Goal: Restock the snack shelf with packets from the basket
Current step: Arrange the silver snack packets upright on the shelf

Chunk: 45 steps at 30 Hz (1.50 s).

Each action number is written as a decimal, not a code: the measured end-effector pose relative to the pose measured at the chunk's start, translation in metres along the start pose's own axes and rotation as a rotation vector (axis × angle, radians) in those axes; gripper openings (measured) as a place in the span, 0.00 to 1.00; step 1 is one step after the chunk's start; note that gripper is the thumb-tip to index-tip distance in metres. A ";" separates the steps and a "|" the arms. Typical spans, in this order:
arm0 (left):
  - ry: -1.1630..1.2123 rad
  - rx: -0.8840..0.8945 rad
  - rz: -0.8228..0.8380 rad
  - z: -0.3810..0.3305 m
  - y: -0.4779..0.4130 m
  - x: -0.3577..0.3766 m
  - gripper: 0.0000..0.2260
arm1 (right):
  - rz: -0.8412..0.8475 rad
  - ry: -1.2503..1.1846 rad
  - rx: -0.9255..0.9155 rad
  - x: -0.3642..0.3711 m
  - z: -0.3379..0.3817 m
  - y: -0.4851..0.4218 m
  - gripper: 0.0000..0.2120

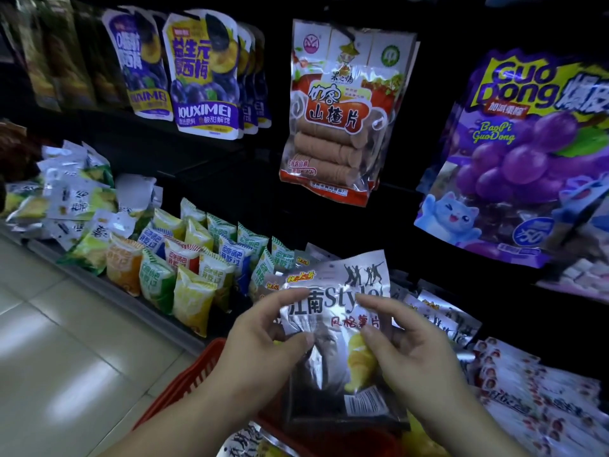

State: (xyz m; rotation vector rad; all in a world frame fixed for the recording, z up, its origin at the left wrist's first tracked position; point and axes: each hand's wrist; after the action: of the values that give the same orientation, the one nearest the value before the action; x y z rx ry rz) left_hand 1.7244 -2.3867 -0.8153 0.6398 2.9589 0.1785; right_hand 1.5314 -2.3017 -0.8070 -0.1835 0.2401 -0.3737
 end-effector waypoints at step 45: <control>0.024 -0.011 0.107 0.009 0.003 -0.002 0.25 | 0.019 -0.278 0.194 -0.017 -0.016 -0.006 0.29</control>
State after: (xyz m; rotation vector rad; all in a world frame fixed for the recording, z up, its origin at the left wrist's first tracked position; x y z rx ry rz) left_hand 1.7290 -2.3839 -0.8236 0.8015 2.9461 0.2124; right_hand 1.5100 -2.3035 -0.8177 -0.0405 -0.0683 -0.3458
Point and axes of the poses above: each hand's wrist, its own y-axis away from the middle knuckle, its own x-axis out of the palm, z = x × y, and after that the axes turned 5 degrees about -x, right-handed
